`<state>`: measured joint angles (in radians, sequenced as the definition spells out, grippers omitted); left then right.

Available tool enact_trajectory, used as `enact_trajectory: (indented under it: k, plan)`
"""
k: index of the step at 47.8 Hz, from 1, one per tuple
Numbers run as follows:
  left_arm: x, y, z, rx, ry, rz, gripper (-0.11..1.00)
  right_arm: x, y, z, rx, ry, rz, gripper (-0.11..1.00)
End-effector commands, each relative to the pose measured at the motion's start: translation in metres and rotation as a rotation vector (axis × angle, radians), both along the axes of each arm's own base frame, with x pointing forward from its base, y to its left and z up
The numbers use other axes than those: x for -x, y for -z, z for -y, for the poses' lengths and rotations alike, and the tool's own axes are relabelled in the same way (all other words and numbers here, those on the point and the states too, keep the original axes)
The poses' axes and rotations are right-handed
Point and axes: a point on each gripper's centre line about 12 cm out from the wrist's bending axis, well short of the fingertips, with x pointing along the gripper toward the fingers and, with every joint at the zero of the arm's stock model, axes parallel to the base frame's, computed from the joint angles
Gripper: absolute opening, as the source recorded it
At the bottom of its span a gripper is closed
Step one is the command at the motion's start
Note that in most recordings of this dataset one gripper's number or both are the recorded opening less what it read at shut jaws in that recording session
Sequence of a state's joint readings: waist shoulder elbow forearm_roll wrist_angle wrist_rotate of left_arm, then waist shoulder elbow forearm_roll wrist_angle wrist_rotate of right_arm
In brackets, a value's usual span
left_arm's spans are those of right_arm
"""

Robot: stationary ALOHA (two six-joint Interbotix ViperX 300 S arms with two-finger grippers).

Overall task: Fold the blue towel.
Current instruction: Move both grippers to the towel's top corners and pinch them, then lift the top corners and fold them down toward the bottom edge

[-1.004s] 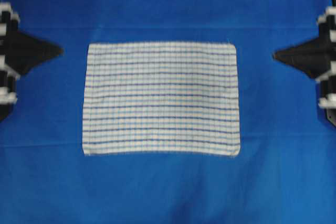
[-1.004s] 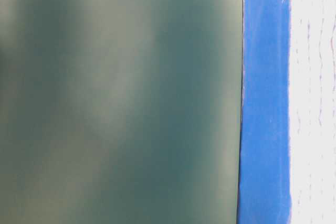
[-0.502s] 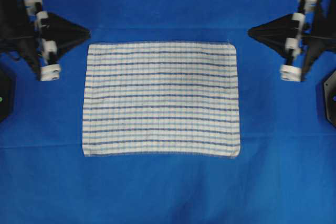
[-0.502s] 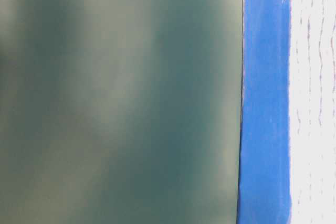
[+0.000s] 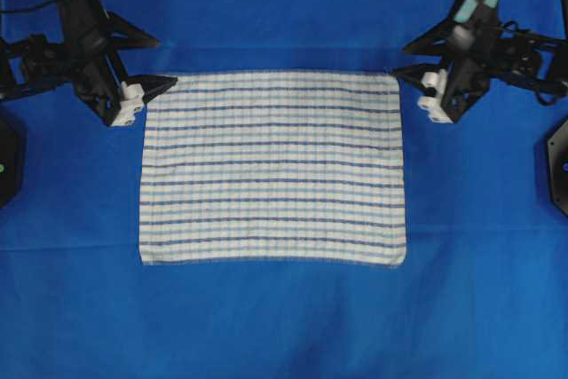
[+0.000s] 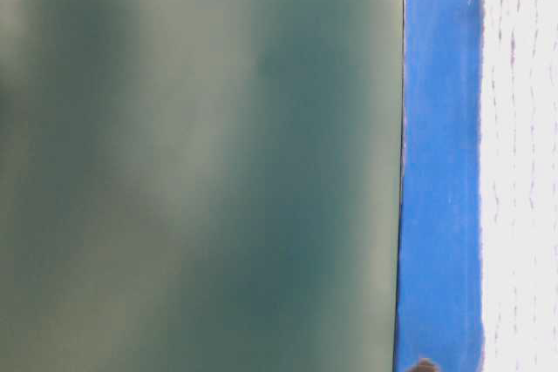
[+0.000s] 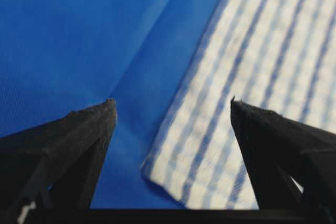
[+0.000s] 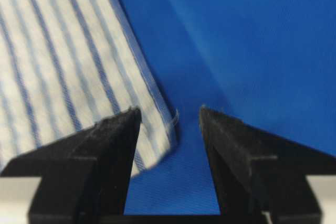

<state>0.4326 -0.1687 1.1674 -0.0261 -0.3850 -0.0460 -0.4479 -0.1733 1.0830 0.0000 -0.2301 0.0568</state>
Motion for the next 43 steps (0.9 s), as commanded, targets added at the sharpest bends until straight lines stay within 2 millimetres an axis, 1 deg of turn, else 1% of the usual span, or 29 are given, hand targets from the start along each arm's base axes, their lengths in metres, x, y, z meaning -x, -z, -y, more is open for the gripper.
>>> enact_trajectory:
  k: [1, 9, 15, 21, 25, 28, 30, 33, 35, 36, 39, 43]
  plan:
    - [-0.003, 0.005, -0.006, 0.003, -0.017, -0.006, 0.83, -0.009, 0.004, 0.007, 0.003, 0.01, 0.01, 0.54]
    - [-0.002, 0.023, -0.007, 0.026, -0.022, -0.056, 0.83, -0.013, 0.026, 0.01, -0.018, 0.012, -0.032, 0.54]
    - [0.001, 0.032, -0.006, 0.041, -0.023, -0.089, 0.83, -0.014, 0.038, 0.011, -0.029, 0.014, -0.054, 0.54]
    - [0.001, 0.037, -0.007, 0.048, -0.024, -0.105, 0.81, -0.017, 0.041, 0.011, -0.03, 0.013, -0.055, 0.53]
    - [0.002, 0.038, -0.006, 0.056, -0.025, -0.118, 0.76, -0.017, 0.041, 0.011, -0.032, 0.013, -0.06, 0.49]
    - [0.003, 0.039, -0.005, 0.063, -0.024, -0.133, 0.63, -0.017, 0.04, 0.011, -0.03, 0.011, -0.059, 0.4]
    - [0.003, 0.04, -0.005, 0.067, -0.022, -0.143, 0.51, -0.017, 0.041, 0.011, -0.029, 0.008, -0.061, 0.3]
    - [0.004, 0.041, -0.004, 0.071, -0.017, -0.158, 0.32, -0.017, 0.041, 0.01, -0.028, 0.002, -0.063, 0.12]
    - [0.004, 0.042, -0.003, 0.069, -0.009, -0.163, 0.21, -0.018, 0.041, 0.01, -0.027, 0.001, -0.062, 0.04]
    - [0.004, 0.042, -0.002, 0.07, -0.008, -0.164, 0.15, -0.018, 0.041, 0.01, -0.027, 0.001, -0.062, 0.05]
    - [0.003, 0.042, -0.001, 0.07, -0.004, -0.164, 0.03, -0.018, 0.04, 0.01, -0.025, 0.0, -0.061, 0.05]
    - [0.002, 0.041, 0.0, 0.069, 0.004, -0.162, 0.03, -0.019, 0.04, 0.01, -0.022, -0.002, -0.061, 0.05]
